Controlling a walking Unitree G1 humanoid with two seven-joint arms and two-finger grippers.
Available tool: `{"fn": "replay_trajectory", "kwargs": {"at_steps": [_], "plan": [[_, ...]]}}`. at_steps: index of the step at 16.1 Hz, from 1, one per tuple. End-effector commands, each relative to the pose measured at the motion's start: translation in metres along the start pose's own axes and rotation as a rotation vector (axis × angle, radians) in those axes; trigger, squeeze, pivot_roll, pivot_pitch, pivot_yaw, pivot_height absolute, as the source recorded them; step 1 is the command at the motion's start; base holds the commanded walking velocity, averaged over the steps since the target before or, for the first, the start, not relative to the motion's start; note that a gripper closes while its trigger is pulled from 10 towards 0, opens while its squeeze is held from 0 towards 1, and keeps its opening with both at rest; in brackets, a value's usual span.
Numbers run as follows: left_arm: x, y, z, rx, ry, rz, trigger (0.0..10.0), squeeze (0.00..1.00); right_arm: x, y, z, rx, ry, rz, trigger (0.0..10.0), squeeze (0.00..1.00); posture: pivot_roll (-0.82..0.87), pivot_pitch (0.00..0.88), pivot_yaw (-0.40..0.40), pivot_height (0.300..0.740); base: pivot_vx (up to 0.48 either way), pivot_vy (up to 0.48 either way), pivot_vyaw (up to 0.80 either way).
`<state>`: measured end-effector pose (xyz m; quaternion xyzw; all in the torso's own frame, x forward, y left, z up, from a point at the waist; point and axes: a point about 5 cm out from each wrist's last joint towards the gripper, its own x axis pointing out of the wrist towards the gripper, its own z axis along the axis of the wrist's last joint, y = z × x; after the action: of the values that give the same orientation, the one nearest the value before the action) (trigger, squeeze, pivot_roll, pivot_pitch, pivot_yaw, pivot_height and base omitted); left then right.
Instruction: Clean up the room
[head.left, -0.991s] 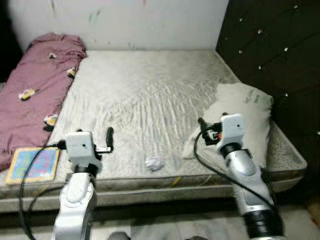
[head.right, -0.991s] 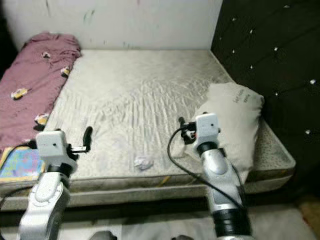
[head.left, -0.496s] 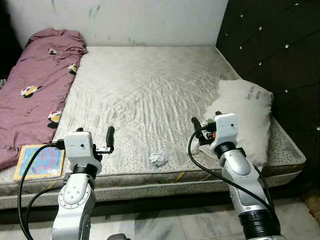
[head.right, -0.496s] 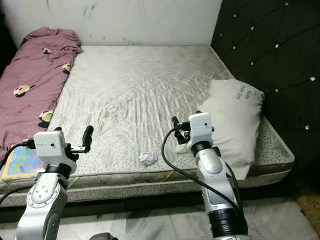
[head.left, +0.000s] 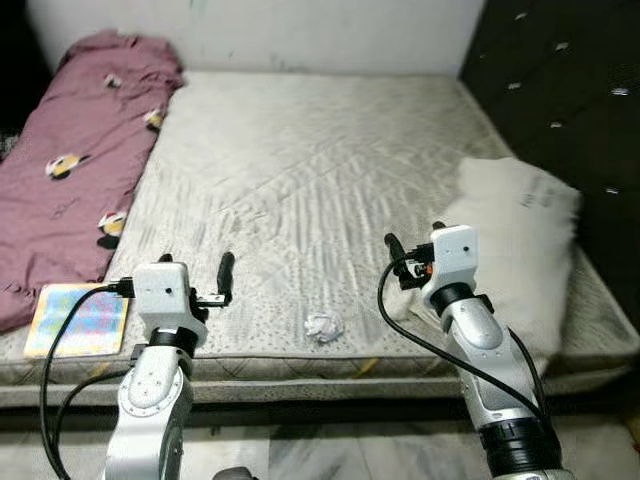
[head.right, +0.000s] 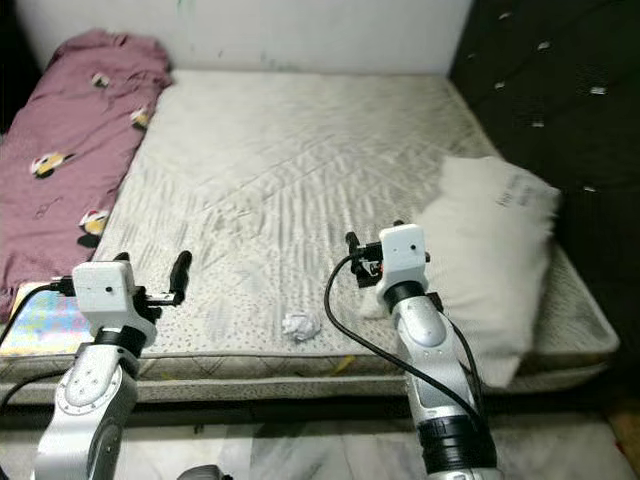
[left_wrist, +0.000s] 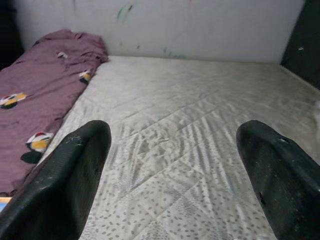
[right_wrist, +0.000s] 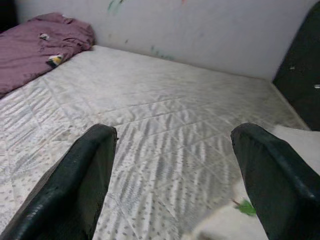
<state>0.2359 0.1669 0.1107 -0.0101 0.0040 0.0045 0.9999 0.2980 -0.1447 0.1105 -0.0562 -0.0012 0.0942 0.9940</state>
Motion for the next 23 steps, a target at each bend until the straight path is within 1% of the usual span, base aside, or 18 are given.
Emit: {"fn": "replay_trajectory", "kwargs": {"at_steps": [1, 6, 10, 13, 14, 15, 17, 18, 19, 20, 23], "plan": [[-0.0003, -0.0013, 0.0015, -0.006, -0.003, -0.003, 10.0, 0.00, -0.0005, -0.0055, 0.0010, -0.007, 0.001, -0.018, 10.0, 0.00, 0.07, 0.000, -0.042, 0.740, 0.341, 0.000, 0.00], [-0.0003, -0.0017, 0.0012, -0.006, 0.000, -0.003, 10.0, 0.00, -0.0005, -0.0057, 0.0010, -0.003, 0.000, -0.023, 10.0, 0.00, 0.07, 0.000, -0.042, 0.740, 0.311, 0.000, 0.00], [0.0004, 0.0017, -0.0002, -0.010, 0.012, 0.055, 10.0, 0.00, -0.0002, -0.0059, 0.0006, 0.004, 0.000, -0.025, 10.0, 0.00, 0.07, 0.000, -0.041, 0.740, 0.000, 0.000, 0.00], [0.0013, 0.0020, 0.0003, -0.011, 0.012, 0.057, 10.0, 0.00, 0.0004, -0.0046, 0.0007, -0.011, 0.001, -0.013, 10.0, 0.00, 0.07, 0.000, -0.042, 0.740, 0.000, 0.000, 0.00], [0.0015, 0.0014, 0.0005, -0.008, 0.011, 0.053, 10.0, 0.00, 0.0005, -0.0036, 0.0021, -0.034, -0.006, -0.001, 10.0, 0.00, 0.07, 0.000, -0.041, 0.740, 0.000, 0.000, 0.79], [0.0011, 0.0004, 0.0001, -0.019, 0.017, 0.046, 10.0, 0.00, 0.0003, -0.0039, 0.0015, -0.021, -0.003, -0.010, 10.0, 0.00, 0.07, 0.000, -0.040, 0.740, 0.000, 0.000, 0.80], [0.0001, 0.0025, 0.0001, 0.015, 0.024, 0.075, 10.0, 0.00, 0.0006, -0.0060, 0.0006, -0.013, 0.002, -0.028, 10.0, 0.00, 0.07, 0.000, -0.039, 0.740, 0.000, 0.000, 0.80], [0.0002, 0.0029, 0.0000, 0.015, 0.023, 0.076, 10.0, 0.00, 0.0007, -0.0060, 0.0007, -0.012, 0.002, -0.028, 10.0, 0.00, 0.07, 0.000, -0.038, 0.740, 0.000, 0.000, 0.59], [0.0005, 0.0030, -0.0004, 0.010, 0.028, 0.071, 10.0, 0.00, 0.0007, -0.0060, 0.0004, -0.010, 0.004, -0.030, 10.0, 0.00, 0.07, 0.000, -0.037, 0.740, 0.000, 0.000, 0.46], [0.0008, 0.0020, -0.0023, -0.025, 0.043, 0.056, 10.0, 0.00, 0.0006, -0.0068, -0.0003, 0.008, 0.006, -0.040, 10.0, 0.00, 0.07, 0.000, -0.037, 0.740, 0.000, 0.000, 0.00], [0.0008, 0.0005, -0.0036, -0.042, 0.057, 0.044, 10.0, 0.00, 0.0004, -0.0082, -0.0010, 0.022, 0.011, -0.051, 10.0, 0.00, 0.07, 0.000, -0.037, 0.740, 0.000, 0.427, 0.00]]}}
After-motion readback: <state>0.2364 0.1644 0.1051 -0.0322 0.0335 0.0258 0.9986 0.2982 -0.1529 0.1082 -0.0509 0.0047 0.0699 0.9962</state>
